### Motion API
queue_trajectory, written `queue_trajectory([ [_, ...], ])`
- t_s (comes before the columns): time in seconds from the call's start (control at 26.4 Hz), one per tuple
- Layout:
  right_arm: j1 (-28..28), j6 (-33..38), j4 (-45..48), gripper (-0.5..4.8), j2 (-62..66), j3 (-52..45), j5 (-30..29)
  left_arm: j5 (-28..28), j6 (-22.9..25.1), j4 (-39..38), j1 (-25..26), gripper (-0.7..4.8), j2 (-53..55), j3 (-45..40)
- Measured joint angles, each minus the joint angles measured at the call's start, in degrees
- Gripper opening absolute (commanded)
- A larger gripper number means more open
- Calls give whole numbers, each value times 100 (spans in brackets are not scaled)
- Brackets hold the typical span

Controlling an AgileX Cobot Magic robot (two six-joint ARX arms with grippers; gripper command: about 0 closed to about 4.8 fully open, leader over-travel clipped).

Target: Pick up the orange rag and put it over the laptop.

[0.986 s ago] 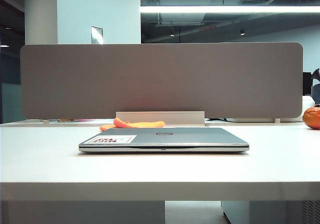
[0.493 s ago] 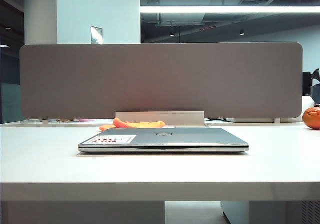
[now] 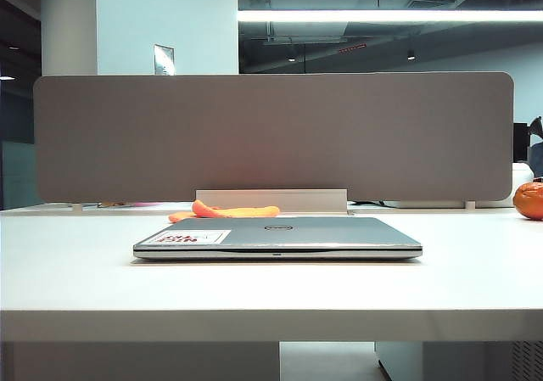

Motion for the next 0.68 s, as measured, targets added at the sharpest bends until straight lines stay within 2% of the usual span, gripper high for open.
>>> queue_trajectory([
  [0.19,0,79,516,-5,0,0,-376,323,0,66,0,-6,1123,721],
  [0.3,0,136,699,-5,0,0,-380,455,0,46,-2,-6,1967,1309],
  [0.68,0,179,695,-5,0,0,-380,463,-2,9,-87,-6,3565,2691],
])
